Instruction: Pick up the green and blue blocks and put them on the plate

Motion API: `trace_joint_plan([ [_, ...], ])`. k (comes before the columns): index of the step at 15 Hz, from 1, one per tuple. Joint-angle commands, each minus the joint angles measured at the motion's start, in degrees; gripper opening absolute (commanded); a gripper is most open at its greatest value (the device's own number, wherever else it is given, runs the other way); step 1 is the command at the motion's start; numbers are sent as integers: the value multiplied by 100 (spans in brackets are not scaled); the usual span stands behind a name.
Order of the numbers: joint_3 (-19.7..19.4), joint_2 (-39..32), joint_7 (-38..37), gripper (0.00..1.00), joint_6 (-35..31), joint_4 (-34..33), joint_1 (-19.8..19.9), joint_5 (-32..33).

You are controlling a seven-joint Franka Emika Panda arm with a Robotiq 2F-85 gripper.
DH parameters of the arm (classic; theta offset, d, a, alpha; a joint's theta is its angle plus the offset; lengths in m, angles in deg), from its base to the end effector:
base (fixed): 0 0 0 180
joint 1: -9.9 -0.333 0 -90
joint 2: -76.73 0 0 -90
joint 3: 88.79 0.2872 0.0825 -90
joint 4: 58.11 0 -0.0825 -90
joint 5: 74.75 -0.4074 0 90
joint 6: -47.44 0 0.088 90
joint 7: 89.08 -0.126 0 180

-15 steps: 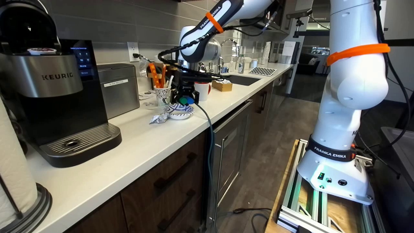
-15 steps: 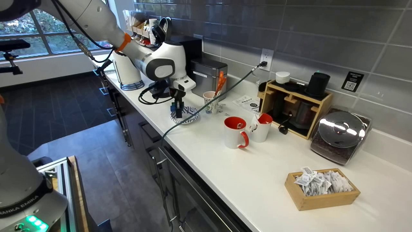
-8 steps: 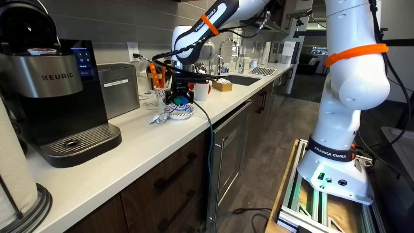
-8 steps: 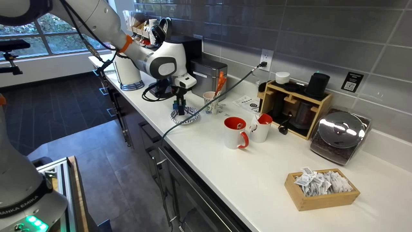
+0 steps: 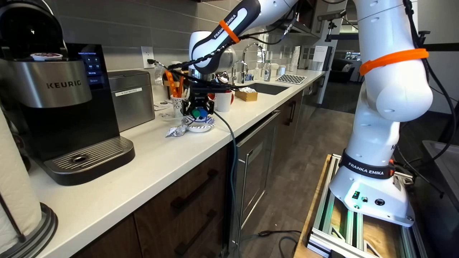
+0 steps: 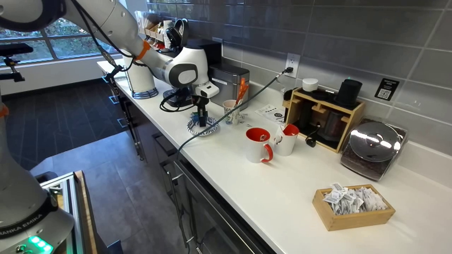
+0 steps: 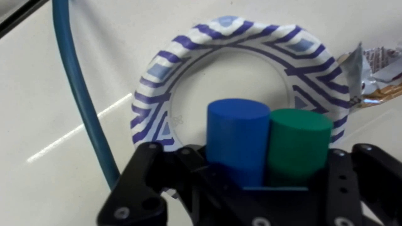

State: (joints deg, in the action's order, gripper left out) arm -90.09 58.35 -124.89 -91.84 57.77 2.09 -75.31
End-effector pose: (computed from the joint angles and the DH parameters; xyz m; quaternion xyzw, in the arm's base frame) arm 0.6129 0.0701 0.2365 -0.9658 0.2554 -0.0410 0.0156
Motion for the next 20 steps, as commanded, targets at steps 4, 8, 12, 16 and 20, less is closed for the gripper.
trace_joint_plan([
  [4, -105, -156, -266, 80, 97, -190, -98, 129],
  [8, -102, -123, -334, 100, 175, -215, -141, 145],
  [12, -9, 119, -319, 100, 287, -71, -195, 23],
  [16, 280, 892, -198, 100, 676, 509, -225, -223],
  [20, 505, 1976, -285, 100, 816, 1328, -277, -23],
])
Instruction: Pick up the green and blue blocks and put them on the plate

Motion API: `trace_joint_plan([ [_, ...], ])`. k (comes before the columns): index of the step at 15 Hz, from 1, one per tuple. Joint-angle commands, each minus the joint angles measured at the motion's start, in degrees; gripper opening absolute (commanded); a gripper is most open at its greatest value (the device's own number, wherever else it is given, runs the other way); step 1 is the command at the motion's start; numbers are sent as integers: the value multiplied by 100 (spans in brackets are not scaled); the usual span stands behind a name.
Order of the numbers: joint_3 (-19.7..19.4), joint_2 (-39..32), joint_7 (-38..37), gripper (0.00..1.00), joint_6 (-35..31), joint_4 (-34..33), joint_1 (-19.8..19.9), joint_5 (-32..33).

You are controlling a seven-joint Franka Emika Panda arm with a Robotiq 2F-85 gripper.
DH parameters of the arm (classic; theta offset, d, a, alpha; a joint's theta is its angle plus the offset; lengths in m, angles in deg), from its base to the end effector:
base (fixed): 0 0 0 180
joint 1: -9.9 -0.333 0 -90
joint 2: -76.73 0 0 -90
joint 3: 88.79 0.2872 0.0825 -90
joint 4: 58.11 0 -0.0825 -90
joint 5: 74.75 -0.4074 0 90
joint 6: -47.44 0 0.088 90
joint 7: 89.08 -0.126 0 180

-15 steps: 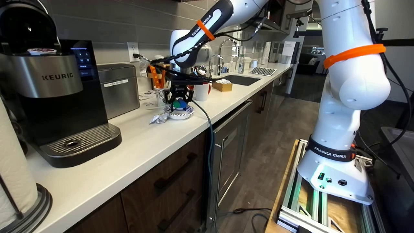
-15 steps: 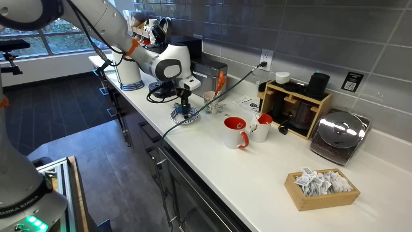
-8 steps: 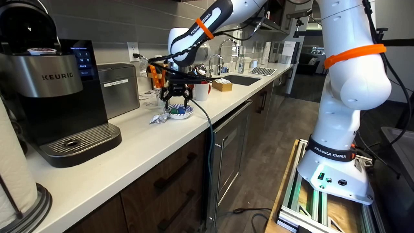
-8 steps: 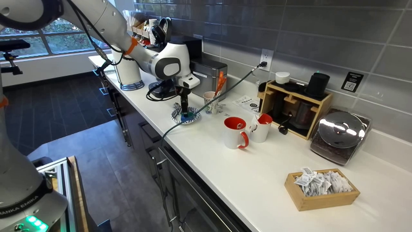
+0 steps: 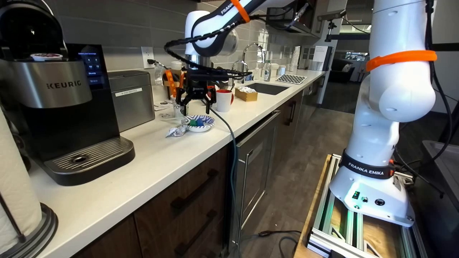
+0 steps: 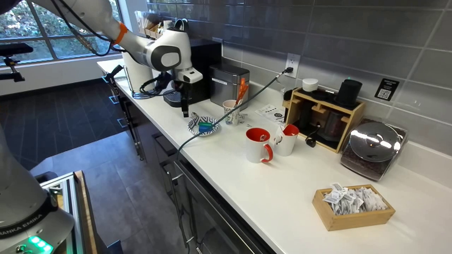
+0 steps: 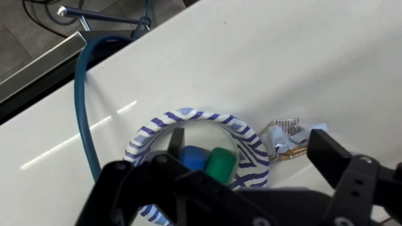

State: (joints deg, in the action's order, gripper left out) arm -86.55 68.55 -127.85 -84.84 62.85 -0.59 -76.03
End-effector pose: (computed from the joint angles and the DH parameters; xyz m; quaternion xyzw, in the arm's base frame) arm 0.5708 0.1297 0.2915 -0.9721 0.2326 -0.0198 0.0220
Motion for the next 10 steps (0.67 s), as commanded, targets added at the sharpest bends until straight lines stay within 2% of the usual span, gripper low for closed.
trace_joint_plan([
  [1, 233, 1219, 297, 100, 108, 1022, 23, 30],
  [4, 380, 1863, 1313, 100, -268, 1541, 85, -142],
  [5, 436, 1320, 786, 100, -11, 990, 147, -32],
  [7, 482, 1684, 1101, 100, -57, 1257, 170, -62],
  [10, 487, 1816, 1215, 100, -99, 1391, 191, -69],
])
